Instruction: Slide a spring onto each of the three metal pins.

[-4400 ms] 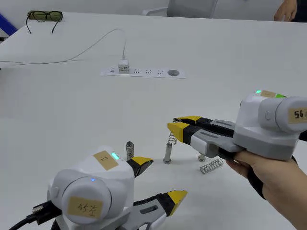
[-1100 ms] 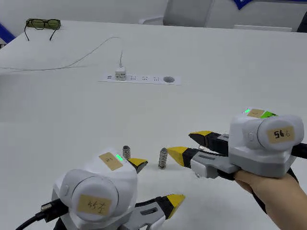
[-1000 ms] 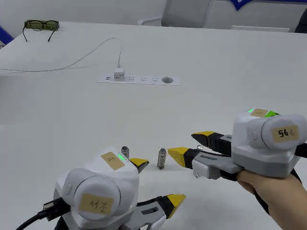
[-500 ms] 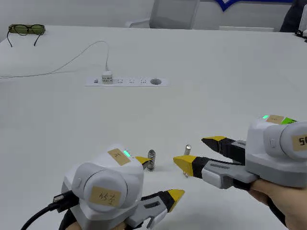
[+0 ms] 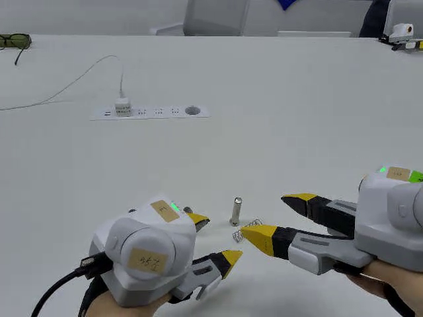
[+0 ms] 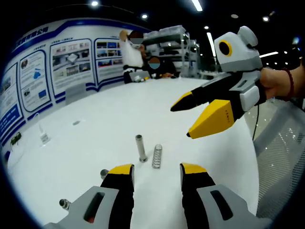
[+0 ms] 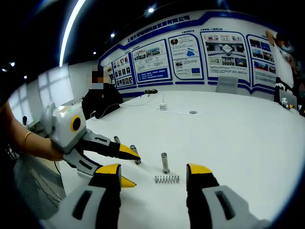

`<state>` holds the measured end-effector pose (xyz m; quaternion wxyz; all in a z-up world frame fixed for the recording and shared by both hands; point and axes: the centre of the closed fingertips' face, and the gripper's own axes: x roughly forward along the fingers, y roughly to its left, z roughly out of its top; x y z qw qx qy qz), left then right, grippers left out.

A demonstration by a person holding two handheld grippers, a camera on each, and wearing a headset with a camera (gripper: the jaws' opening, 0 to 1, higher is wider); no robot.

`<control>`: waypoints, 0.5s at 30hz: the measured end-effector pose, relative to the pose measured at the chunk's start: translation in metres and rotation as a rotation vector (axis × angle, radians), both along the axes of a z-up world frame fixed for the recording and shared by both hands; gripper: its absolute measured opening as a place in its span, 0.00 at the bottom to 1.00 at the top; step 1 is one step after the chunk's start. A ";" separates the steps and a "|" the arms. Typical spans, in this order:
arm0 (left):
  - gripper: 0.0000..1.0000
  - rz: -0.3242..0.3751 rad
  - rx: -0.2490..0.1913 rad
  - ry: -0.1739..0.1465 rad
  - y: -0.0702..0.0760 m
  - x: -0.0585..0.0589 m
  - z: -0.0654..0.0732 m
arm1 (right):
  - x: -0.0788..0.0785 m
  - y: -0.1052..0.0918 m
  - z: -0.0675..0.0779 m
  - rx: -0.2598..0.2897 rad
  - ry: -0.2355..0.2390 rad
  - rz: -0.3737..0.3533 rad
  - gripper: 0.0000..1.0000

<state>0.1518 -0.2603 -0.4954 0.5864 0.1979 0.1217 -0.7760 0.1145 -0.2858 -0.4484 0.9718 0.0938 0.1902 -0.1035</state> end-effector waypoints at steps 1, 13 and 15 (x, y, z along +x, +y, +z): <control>0.39 -0.002 0.003 -0.002 -0.002 -0.001 -0.001 | -0.002 0.000 0.000 0.006 -0.003 -0.002 0.56; 0.29 -0.032 0.058 -0.046 -0.018 -0.008 -0.022 | -0.023 0.002 -0.007 0.030 -0.003 0.004 0.57; 0.28 -0.046 0.066 -0.057 -0.020 -0.010 -0.025 | -0.026 0.003 -0.009 0.031 -0.001 0.011 0.57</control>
